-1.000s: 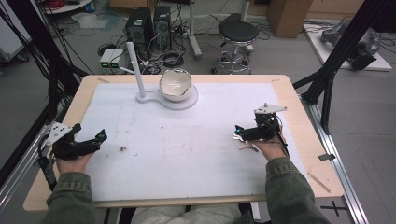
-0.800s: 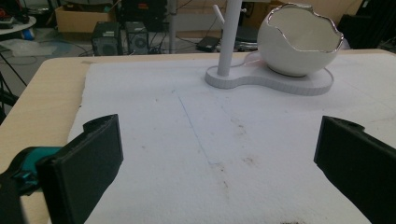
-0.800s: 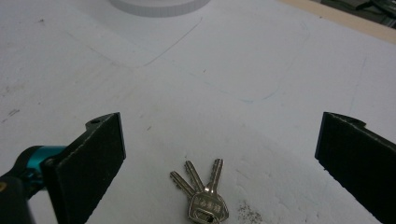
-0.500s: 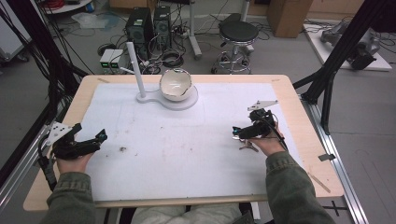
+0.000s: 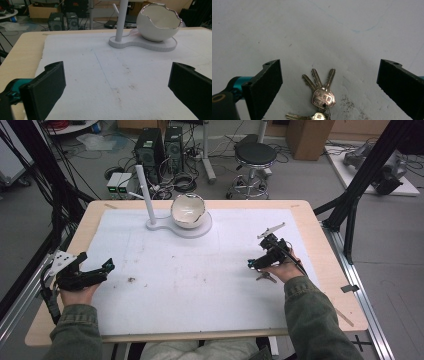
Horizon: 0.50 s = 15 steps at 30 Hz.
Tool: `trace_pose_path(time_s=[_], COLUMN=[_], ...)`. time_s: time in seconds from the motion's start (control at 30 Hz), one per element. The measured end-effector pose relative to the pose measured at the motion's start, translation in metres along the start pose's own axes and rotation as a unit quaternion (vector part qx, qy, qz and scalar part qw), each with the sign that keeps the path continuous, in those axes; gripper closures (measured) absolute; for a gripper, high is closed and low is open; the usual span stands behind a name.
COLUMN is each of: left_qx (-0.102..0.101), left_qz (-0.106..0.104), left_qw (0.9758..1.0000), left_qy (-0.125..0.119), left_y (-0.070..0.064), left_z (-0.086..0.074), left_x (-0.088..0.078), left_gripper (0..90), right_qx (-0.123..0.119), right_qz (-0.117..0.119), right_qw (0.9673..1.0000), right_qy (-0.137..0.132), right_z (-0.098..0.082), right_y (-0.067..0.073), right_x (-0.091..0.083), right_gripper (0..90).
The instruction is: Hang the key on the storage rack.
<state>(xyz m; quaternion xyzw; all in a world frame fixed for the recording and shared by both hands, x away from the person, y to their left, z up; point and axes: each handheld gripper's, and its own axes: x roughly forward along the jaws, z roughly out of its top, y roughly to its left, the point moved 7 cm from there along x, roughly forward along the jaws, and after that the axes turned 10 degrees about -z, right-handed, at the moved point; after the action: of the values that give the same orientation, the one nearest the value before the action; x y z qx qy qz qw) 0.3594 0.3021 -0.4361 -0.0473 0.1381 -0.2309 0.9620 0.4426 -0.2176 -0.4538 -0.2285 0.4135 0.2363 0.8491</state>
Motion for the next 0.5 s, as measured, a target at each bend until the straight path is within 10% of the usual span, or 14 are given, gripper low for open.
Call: trace_pose_path(time_s=[0.5], left_qx=[0.001], left_qz=[0.003], left_qw=[1.0], left_qy=[0.0], left_y=[0.0], left_z=[0.0], left_x=[-0.001], left_gripper=[1.7], right_qx=[-0.013], right_qz=[0.021], right_qw=[0.9959], right_qy=[0.087], right_z=[-0.009], right_y=[0.002], right_x=[0.021], right_gripper=[31.6])
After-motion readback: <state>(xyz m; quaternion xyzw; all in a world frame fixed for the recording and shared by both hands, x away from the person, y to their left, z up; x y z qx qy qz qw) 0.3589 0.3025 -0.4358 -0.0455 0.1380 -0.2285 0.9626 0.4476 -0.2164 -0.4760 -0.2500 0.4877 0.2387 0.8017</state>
